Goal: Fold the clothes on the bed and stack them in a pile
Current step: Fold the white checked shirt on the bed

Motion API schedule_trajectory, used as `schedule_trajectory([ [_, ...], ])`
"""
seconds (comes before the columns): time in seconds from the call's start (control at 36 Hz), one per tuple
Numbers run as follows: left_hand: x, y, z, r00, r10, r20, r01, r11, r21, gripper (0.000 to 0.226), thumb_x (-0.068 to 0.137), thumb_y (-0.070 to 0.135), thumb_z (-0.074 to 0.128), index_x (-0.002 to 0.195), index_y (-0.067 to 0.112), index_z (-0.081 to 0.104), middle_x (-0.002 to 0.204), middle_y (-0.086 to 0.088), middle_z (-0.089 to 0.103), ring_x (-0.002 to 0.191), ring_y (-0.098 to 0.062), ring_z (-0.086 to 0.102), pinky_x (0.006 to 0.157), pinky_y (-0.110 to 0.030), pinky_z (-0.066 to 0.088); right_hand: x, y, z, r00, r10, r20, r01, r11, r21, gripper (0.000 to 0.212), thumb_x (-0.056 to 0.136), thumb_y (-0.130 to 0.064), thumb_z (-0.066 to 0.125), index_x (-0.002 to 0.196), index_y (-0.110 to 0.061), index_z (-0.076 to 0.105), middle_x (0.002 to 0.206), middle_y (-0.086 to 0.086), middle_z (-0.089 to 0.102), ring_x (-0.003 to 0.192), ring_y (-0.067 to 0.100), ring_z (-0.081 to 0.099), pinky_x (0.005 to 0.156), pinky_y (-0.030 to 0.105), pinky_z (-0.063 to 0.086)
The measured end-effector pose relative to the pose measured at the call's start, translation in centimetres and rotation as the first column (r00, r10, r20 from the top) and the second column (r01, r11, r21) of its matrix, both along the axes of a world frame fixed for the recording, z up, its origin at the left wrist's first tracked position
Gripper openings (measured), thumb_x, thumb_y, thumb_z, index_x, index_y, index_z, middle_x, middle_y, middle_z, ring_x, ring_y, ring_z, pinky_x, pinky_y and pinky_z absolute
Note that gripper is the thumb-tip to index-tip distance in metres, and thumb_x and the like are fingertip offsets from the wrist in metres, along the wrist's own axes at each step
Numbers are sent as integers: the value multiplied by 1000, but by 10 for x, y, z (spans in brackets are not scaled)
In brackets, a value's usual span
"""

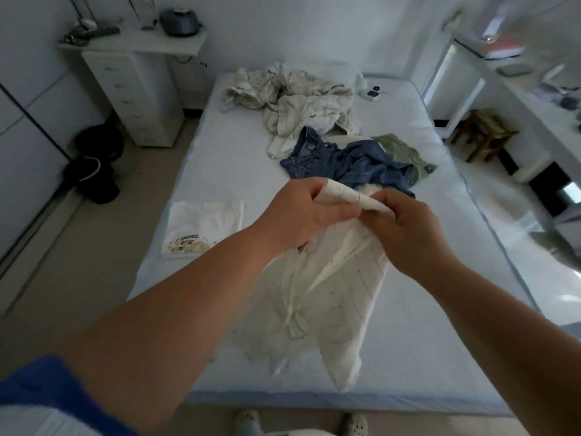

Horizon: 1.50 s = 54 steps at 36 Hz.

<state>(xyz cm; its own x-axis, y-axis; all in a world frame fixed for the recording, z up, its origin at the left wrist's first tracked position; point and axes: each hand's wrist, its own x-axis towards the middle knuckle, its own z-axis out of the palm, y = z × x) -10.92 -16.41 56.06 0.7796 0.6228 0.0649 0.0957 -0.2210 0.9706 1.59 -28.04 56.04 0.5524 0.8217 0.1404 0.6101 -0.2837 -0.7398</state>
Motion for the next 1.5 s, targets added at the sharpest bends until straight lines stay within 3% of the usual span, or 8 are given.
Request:
schedule_trajectory([
  [0.19, 11, -36, -62, 891, 15, -455, 58, 988, 145, 11, 75, 30, 70, 79, 21, 66, 71, 13, 64, 65, 2, 59, 54, -13, 41, 70, -36, 3, 909, 9, -418, 26, 997, 79, 29, 86, -18, 61, 67, -40, 66, 65, -21, 62, 65, -2, 56, 64, 24, 41],
  [0.33, 3, -44, -95, 822, 174, -541, -131, 984, 119, 33, 83, 26, 67, 57, 22, 47, 51, 11, 44, 50, -6, 43, 47, -19, 28, 118, -57, -4, 897, -38, -441, 63, 997, 42, 22, 86, -20, 62, 70, -33, 67, 69, -16, 62, 75, 11, 56, 70, 28, 45],
  [0.58, 15, -41, -74, 855, 348, -384, -368, 930, 23, 37, 82, 30, 63, 71, -3, 51, 65, -4, 42, 60, -12, 41, 59, -28, 27, 173, -83, -15, 995, 87, -47, -95, 975, -202, 19, 87, -26, 59, 75, -40, 63, 79, -20, 62, 76, -1, 53, 65, 17, 36],
  [0.75, 29, -33, -58, 911, 314, -267, -369, 910, -188, 52, 68, 37, 64, 86, -11, 58, 74, -10, 57, 68, -15, 55, 64, -23, 39, 190, -87, -14, 990, 27, 142, -3, 986, -166, 16, 87, -20, 57, 88, -34, 63, 76, -21, 56, 68, -1, 50, 58, 16, 33],
  [1.0, 36, -4, -57, 923, 235, -304, -293, 942, -165, 63, 49, 68, 68, 84, 16, 61, 75, -3, 50, 70, -16, 47, 69, -29, 37, 202, -80, -15, 987, -87, -136, 75, 993, -93, 26, 87, -21, 59, 68, -38, 64, 71, -11, 60, 74, 16, 52, 70, 32, 42],
  [1.25, 28, 21, -39, 992, -89, -92, 12, 781, -624, 35, 70, 43, 57, 70, 14, 76, 73, -6, 70, 72, -19, 65, 62, -22, 52, 199, -67, -21, 898, -117, -424, 114, 993, -32, 32, 88, -13, 58, 70, -34, 72, 65, -15, 63, 76, 14, 53, 76, 33, 43],
  [1.36, 17, 24, -35, 973, -129, -191, 29, 890, -455, 13, 71, 14, 63, 65, 19, 74, 71, 0, 69, 69, -12, 65, 64, -22, 51, 200, -65, -22, 899, -110, -423, 108, 994, -28, 32, 87, -10, 60, 70, -34, 75, 78, -8, 69, 85, 19, 61, 83, 33, 49],
  [1.5, 5, 26, -36, 967, 102, -234, -140, 979, -151, 7, 70, 37, 72, 76, 35, 76, 88, 11, 73, 87, -4, 67, 84, -22, 48, 195, -59, -22, 928, -128, -350, 144, 989, 19, 31, 86, -15, 61, 76, -42, 74, 81, -10, 72, 90, 21, 65, 88, 38, 52],
])
